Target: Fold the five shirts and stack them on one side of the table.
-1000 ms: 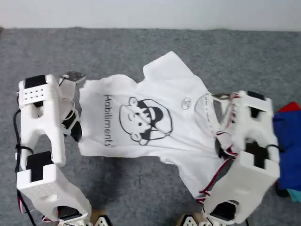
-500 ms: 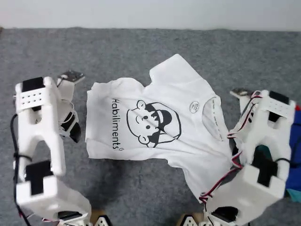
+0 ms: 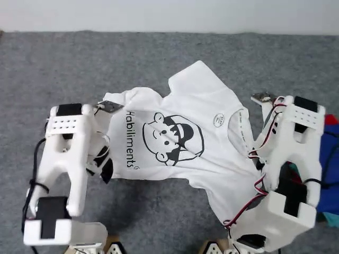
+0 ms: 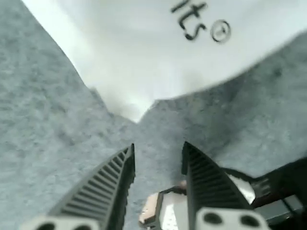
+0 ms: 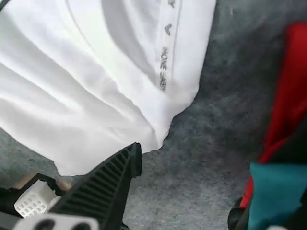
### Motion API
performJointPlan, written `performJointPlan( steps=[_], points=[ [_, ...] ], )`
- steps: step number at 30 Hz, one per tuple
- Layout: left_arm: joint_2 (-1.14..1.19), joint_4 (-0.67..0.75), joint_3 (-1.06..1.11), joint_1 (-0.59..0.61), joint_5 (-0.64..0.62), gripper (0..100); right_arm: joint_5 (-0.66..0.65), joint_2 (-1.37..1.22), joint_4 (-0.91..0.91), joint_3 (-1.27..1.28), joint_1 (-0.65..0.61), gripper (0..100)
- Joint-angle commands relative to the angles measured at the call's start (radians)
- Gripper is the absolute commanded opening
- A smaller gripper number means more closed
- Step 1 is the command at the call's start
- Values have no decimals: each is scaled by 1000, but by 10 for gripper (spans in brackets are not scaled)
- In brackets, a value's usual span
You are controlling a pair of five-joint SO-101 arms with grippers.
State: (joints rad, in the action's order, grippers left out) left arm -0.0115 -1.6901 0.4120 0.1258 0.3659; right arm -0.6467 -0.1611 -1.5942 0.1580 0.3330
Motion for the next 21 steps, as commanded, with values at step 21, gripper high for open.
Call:
performJointPlan(
  steps=[21],
  points=[
    [534,-66,-274,-206,-86,14,9,51,-33,-17,-12,500]
  ],
)
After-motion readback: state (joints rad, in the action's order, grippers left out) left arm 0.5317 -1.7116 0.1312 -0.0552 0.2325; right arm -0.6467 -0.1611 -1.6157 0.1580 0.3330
